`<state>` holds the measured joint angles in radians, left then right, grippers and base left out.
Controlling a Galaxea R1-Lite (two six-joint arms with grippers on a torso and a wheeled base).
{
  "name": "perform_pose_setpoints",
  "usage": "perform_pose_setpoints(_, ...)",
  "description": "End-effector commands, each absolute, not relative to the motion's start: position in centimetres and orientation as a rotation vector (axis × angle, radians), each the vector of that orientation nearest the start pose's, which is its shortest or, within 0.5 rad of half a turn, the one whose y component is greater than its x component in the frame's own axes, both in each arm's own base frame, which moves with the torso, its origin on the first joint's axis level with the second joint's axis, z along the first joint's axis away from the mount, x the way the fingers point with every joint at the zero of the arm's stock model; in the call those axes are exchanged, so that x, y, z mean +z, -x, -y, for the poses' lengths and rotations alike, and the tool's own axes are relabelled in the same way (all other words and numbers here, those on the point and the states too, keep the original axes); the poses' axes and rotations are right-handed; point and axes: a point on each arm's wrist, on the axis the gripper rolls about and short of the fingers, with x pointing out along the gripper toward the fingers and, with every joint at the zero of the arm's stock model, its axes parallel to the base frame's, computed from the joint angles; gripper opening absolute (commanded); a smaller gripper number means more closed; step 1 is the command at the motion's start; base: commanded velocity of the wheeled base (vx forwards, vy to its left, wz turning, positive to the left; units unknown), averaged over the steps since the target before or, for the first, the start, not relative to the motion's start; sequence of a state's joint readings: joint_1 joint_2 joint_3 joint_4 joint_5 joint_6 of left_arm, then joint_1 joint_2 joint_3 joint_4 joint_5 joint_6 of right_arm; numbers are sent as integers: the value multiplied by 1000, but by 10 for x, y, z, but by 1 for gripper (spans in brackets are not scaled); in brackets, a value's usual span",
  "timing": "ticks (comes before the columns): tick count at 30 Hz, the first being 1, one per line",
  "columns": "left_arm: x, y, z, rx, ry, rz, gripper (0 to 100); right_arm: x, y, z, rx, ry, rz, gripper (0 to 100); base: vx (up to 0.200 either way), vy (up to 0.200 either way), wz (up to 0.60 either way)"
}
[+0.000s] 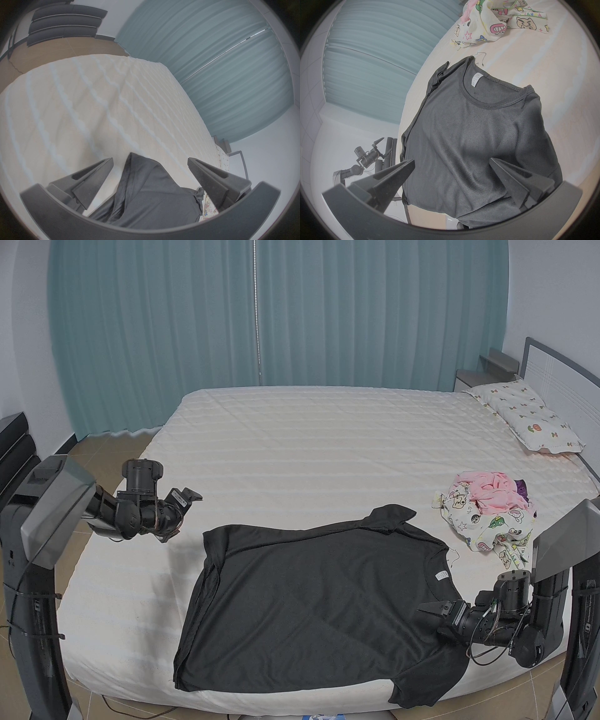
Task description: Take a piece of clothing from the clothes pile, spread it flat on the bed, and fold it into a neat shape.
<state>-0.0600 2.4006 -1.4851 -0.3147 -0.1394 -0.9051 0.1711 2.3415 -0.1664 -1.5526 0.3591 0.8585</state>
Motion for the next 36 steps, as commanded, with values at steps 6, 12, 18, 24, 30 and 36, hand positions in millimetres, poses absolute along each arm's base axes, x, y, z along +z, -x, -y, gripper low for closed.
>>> perform_pose_setpoints(6,-6,-494,57,69,870,-715,100,-31,-249,-54,228,-862,-803,100,0,0,0)
perform_pose_setpoints(12,-8,-494,57,64,874,-704,100,-31,-250,-54,227,-862,-805,100,0,0,0)
perform_pose_setpoints(18,-12,-496,58,62,872,-704,100,-31,-250,-54,229,-862,-804,100,0,0,0)
perform_pose_setpoints(24,-13,-500,58,62,874,-696,0,-32,-250,-55,228,-861,-805,100,0,0,0)
perform_pose_setpoints(30,-15,-502,58,78,870,-679,0,-31,-249,-54,228,-861,-807,100,0,0,0)
perform_pose_setpoints(36,-12,-507,56,138,847,-622,0,-32,-249,-54,226,-861,-810,100,0,0,0)
